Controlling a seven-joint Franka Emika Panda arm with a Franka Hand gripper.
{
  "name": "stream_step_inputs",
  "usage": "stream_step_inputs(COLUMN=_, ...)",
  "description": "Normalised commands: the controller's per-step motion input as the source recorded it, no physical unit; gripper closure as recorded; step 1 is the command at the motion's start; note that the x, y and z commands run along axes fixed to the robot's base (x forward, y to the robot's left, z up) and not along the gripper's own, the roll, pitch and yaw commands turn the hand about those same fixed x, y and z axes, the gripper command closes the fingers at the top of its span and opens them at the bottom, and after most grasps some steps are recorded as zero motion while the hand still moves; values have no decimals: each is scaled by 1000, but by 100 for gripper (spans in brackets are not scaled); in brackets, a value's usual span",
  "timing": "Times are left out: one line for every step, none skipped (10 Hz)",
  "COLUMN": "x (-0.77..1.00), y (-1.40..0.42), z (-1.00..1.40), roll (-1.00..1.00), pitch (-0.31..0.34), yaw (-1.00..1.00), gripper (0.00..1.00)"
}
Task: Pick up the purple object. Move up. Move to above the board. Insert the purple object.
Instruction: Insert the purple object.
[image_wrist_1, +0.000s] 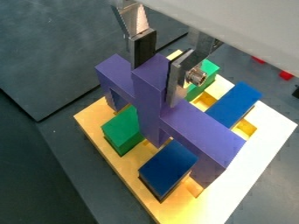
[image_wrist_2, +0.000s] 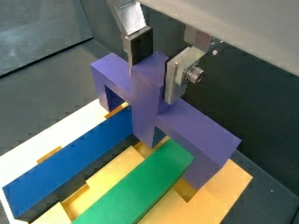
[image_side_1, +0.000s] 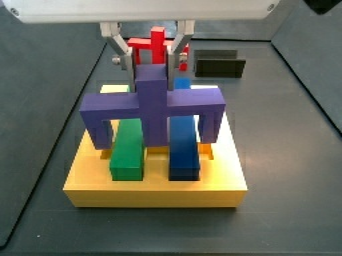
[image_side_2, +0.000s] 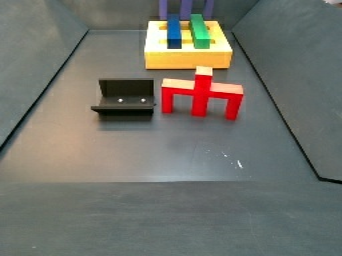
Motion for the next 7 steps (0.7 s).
stream_step_inputs(x=0, y=-114, z=-183, roll=67, pitch=0, yaw=80, gripper=100)
stream_step_inputs(x=37, y=0, z=-240, roll=90, pitch=0, yaw=54, gripper=100)
stream_step_inputs(x=9, y=0, z=-237, roll=114, pitch=0, yaw=26, gripper=100)
stream_step_inputs(x=9, y=0, z=-174, roll=114, pitch=0, yaw=9, gripper=100)
stream_step_inputs(x=83, y=0, z=-60, roll=84, pitch=6, yaw=0, gripper=100)
stream_step_inputs(x=186, y=0, z=0, roll=66, pitch=33, yaw=0, gripper=100)
stream_step_inputs(x=166, y=0, z=0, roll=56, pitch=40, yaw=0, gripper=100)
